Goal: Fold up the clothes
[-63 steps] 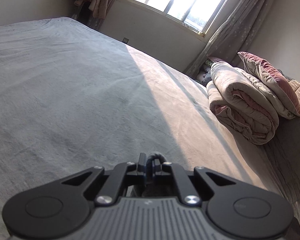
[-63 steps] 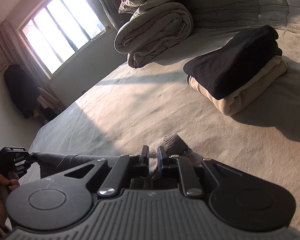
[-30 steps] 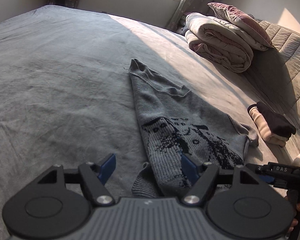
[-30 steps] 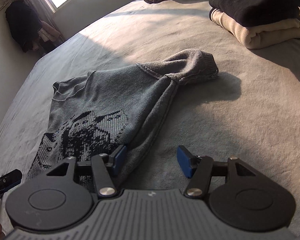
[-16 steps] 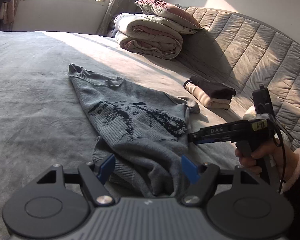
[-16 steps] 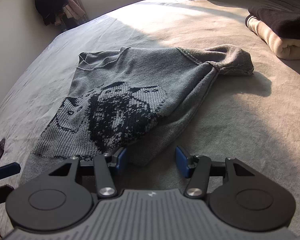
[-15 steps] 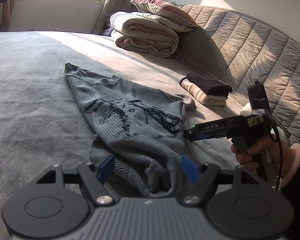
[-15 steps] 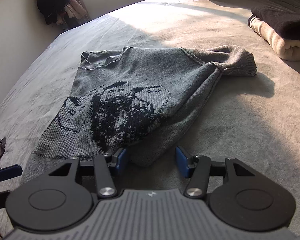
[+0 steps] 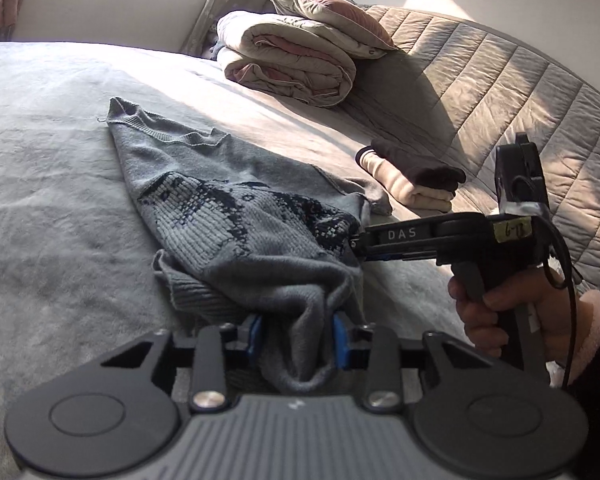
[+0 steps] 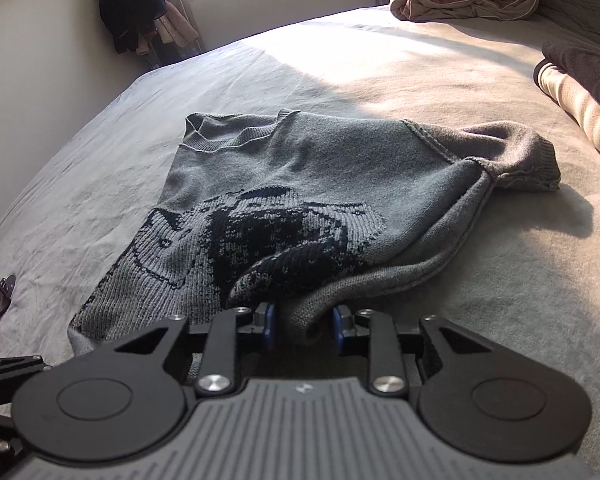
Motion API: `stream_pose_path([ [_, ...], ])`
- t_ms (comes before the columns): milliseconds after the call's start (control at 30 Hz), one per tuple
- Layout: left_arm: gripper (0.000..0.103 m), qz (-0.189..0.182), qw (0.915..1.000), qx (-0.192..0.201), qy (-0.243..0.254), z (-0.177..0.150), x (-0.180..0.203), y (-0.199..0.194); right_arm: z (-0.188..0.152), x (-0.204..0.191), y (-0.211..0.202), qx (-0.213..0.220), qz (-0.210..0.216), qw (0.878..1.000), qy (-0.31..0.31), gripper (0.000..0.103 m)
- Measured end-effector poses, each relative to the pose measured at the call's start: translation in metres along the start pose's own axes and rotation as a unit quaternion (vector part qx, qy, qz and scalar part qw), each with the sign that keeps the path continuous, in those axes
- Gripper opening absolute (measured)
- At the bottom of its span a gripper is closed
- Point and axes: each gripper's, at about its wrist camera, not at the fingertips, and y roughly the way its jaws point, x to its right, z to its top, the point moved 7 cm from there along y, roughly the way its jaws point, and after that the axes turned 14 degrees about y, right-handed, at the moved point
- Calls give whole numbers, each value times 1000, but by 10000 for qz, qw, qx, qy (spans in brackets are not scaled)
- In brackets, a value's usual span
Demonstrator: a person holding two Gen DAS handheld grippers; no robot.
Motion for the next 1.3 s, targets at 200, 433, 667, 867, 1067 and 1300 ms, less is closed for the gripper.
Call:
stream_pose_path([
  [200,12,292,9903,861,-1051,35,-41,-21,22,0,-16,337,199,9991,174,10],
  [433,12,1161,9709,990,-1847,47,-86,-19,48,13,-28,742,220,9964,351,7],
  [667,18,1540,9698,402,-1850,35,-106,-6,55,32,-16,639,130,9961,594,9],
  [867,49,1550,9747,119,-1604,35,-101,-17,49,33,-20,312,196,9968,714,20],
  [1067,62,1143,9857,-91,-1236,30,-85,-22,38,33,-22,129,165,9974,684,43],
  [1300,66,781,9942,-437,-594,20,-50,-3,24,26,-9,-59,42,9986,533,43],
])
